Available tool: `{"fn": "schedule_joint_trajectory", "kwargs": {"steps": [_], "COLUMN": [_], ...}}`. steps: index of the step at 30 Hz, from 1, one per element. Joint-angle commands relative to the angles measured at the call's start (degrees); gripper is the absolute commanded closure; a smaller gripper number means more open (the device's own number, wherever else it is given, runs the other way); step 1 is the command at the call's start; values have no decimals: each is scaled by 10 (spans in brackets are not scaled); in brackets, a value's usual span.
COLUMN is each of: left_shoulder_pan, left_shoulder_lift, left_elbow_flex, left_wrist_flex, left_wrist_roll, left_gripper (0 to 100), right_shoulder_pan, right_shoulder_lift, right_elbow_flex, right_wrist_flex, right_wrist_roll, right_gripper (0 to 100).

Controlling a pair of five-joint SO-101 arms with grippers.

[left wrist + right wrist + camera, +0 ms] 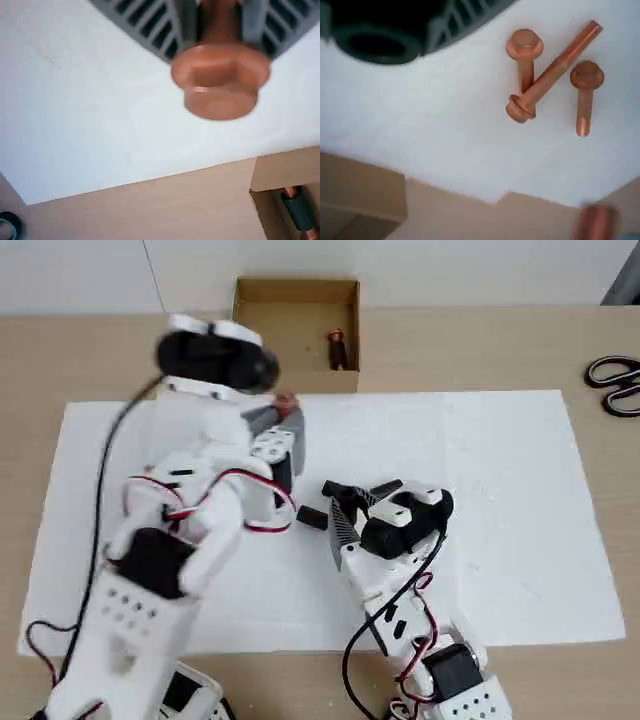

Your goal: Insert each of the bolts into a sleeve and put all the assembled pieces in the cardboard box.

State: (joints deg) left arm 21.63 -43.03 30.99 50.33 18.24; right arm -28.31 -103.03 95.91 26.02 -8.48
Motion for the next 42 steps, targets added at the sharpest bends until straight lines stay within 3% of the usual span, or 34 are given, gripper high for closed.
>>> {"fn": "schedule_joint_trajectory", "kwargs": {"steps": [1,16,24,31,37,42], "left_shoulder_pan": [2,70,51,63,82,83], "left_shoulder_lift": [-21,-58,-45,-45,-46,-52], "left_elbow_flex": [54,72,118,238,250,222], "left_wrist_flex": [-84,-135,-236,-452,-449,-357], "left_wrist_roll": [-1,-4,-3,-4,-4,0], "left_gripper": [994,994,994,994,994,994], "right_shoulder_pan": [-2,-26,-26,-25,-26,-26], "right_shoulder_lift": [-9,-6,-5,-4,-4,-4], "right_elbow_flex": [5,5,5,5,5,5], "right_wrist_flex": [-36,-48,-45,-39,-38,-38], "right_wrist_roll": [6,7,4,3,3,3], "right_gripper": [994,995,995,995,995,995]}}
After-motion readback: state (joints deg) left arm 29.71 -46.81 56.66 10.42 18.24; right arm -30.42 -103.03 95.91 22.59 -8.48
